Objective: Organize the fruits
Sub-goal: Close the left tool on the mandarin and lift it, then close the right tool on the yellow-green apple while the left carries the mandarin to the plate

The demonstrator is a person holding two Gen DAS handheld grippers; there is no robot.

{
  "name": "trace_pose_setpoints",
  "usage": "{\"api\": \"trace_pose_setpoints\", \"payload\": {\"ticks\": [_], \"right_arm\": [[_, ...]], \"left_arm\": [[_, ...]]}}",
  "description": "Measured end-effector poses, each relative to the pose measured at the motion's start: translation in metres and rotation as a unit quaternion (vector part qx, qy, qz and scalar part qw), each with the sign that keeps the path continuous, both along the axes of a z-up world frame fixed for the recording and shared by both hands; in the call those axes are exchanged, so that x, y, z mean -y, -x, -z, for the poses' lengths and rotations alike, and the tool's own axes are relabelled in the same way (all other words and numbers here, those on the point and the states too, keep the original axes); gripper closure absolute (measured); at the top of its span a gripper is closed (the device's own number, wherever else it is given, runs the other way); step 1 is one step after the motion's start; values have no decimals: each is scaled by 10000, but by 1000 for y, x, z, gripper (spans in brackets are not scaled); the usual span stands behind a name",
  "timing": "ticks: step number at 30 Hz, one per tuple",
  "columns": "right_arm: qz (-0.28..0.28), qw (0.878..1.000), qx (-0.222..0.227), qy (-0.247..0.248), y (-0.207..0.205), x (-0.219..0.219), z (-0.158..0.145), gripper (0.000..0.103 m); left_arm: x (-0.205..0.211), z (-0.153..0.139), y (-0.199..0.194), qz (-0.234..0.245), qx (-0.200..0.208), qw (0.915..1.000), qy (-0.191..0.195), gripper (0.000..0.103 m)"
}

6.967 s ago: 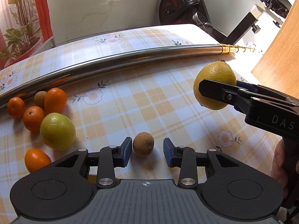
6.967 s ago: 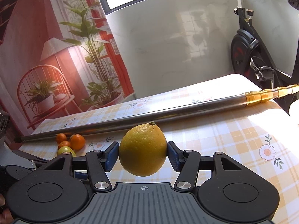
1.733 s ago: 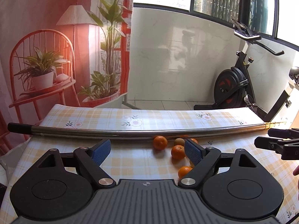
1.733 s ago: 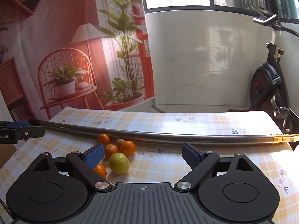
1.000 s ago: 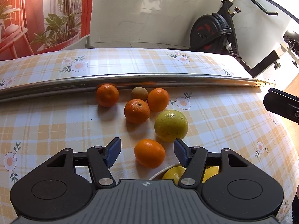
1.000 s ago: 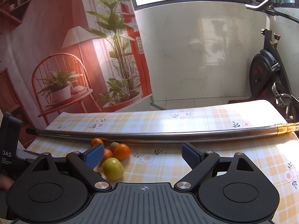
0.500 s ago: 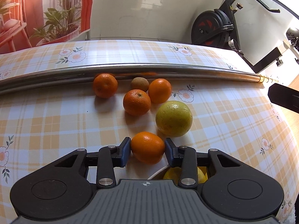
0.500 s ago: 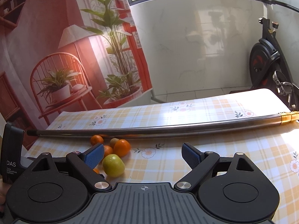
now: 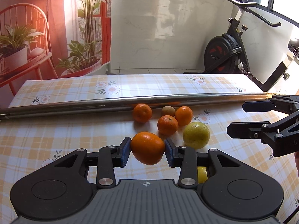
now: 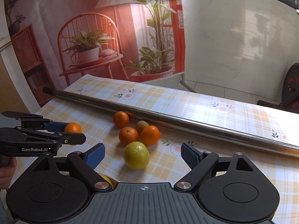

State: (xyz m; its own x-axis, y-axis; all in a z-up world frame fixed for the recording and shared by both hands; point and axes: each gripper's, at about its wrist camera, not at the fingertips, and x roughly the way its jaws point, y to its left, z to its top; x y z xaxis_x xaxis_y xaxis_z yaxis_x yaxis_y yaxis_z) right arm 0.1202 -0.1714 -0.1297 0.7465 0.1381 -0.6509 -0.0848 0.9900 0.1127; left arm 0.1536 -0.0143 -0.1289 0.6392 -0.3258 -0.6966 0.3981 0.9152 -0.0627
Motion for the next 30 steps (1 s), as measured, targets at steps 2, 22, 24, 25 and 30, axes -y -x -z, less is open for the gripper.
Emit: {"api": "trace_pose_setpoints", "payload": {"ticks": [2, 22, 24, 25, 30], "right_arm": [[-18, 9998, -201, -13, -14, -4, 6, 34], [-60, 9939, -1098, -53, -58, -16, 39, 54], [-53, 9940, -1087, -47, -59, -17, 39, 59], [-72, 9942, -1074, -56, -58, -17, 38, 63], [16, 9950, -1002, 13, -52, -19, 33, 64]], "left_arm": [[-6, -3, 1, -104, 19, 9999, 77, 62], [-23, -5, 29, -25, 202, 9996, 200, 62], [-23, -6, 30, -1, 208, 9995, 217, 62], [-23, -6, 32, 15, 212, 9995, 230, 62], [-22, -7, 40, 46, 228, 9994, 244, 62]]}}
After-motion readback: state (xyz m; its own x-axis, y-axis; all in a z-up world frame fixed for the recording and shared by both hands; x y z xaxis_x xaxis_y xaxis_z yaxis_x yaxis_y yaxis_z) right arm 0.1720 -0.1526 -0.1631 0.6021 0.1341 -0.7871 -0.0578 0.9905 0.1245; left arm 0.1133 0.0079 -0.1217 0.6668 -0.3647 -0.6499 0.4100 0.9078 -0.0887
